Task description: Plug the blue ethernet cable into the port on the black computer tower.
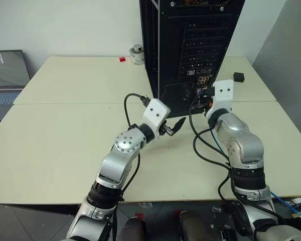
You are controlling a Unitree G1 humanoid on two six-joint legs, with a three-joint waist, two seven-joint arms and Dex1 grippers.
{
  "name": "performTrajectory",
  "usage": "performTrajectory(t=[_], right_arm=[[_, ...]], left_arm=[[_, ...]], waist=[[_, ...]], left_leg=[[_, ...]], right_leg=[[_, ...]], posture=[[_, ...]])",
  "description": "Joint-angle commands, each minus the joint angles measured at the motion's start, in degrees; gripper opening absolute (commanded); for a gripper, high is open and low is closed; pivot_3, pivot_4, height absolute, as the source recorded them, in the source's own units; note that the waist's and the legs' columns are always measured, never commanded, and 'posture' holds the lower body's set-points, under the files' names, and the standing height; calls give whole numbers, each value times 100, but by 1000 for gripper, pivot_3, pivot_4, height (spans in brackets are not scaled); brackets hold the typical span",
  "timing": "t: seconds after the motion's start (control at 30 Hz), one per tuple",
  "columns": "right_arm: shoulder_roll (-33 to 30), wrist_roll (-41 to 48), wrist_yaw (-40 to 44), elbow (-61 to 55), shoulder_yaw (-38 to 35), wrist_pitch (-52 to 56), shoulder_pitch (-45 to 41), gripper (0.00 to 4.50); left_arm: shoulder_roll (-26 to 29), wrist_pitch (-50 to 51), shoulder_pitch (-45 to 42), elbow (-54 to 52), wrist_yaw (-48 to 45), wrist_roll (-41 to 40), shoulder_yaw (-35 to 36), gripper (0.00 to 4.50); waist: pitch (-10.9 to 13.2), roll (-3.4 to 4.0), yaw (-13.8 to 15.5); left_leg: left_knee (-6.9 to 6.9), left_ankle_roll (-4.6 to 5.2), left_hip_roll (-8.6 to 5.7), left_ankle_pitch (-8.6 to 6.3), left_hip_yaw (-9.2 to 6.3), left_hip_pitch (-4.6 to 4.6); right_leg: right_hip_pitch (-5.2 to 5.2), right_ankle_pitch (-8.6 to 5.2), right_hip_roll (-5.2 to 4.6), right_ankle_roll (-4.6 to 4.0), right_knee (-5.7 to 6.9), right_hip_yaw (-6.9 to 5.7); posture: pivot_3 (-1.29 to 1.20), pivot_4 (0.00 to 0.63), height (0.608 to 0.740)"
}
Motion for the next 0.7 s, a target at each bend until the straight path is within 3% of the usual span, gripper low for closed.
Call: performTrajectory(t=[0.03, 0.7], right_arm=[[6, -26, 28, -59, -5, -172, -20, 0], [3, -83, -102, 178, -87, -331, -81, 0]], left_arm=[[-17, -71, -17, -175, 17, 32, 10, 4152], [-55, -52, 1, -198, 25, 66, 9, 4152]], waist=[[0, 0, 0], [0, 0, 0]], left_leg=[[0, 0, 0, 0, 0, 0], [0, 0, 0, 0, 1, 0]], right_leg=[[0, 0, 0, 0, 0, 0], [0, 0, 0, 0, -1, 0]], posture=[[0, 150, 740], [0, 150, 740]])
